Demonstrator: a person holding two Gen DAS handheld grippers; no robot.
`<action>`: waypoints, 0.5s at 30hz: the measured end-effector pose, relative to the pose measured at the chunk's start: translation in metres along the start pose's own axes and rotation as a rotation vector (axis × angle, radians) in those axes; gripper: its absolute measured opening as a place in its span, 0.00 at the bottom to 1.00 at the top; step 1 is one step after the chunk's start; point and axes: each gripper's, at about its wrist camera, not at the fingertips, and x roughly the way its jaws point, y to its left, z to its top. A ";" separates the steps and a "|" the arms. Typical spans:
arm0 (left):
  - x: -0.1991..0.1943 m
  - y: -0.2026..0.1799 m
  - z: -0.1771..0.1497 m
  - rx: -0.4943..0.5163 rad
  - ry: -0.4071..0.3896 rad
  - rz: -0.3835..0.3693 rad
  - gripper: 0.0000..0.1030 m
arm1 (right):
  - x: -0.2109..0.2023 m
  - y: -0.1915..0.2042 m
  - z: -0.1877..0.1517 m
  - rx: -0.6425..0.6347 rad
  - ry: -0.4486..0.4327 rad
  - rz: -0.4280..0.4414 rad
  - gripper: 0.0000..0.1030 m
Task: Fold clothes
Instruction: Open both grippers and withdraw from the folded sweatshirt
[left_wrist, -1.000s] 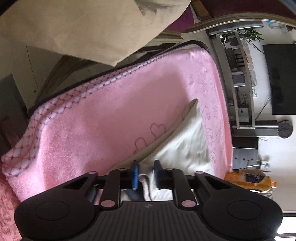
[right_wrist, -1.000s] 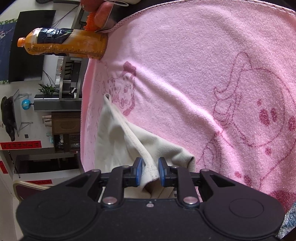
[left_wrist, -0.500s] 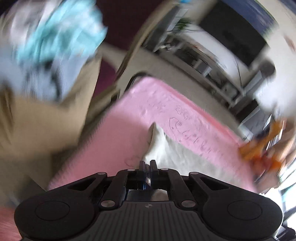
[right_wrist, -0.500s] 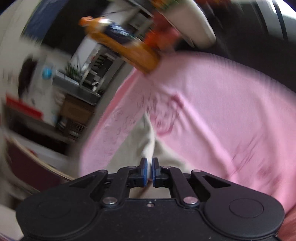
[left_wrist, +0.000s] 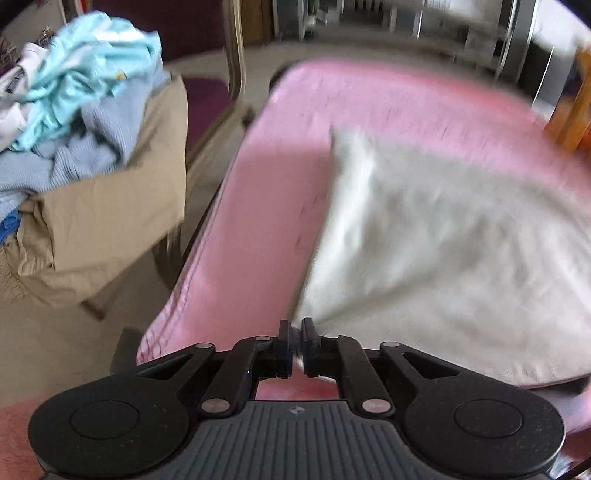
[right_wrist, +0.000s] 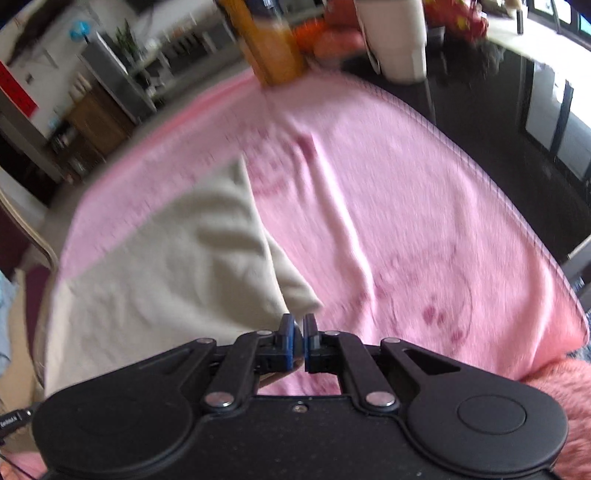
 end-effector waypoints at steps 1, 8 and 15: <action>0.008 -0.003 -0.002 0.016 0.026 0.037 0.05 | 0.004 -0.001 -0.001 0.006 0.022 -0.011 0.06; -0.026 0.020 0.004 -0.097 -0.120 0.047 0.14 | -0.031 -0.009 0.010 0.091 -0.089 0.059 0.25; -0.062 -0.001 0.039 -0.004 -0.276 -0.122 0.15 | -0.064 0.044 0.044 -0.039 -0.141 0.200 0.25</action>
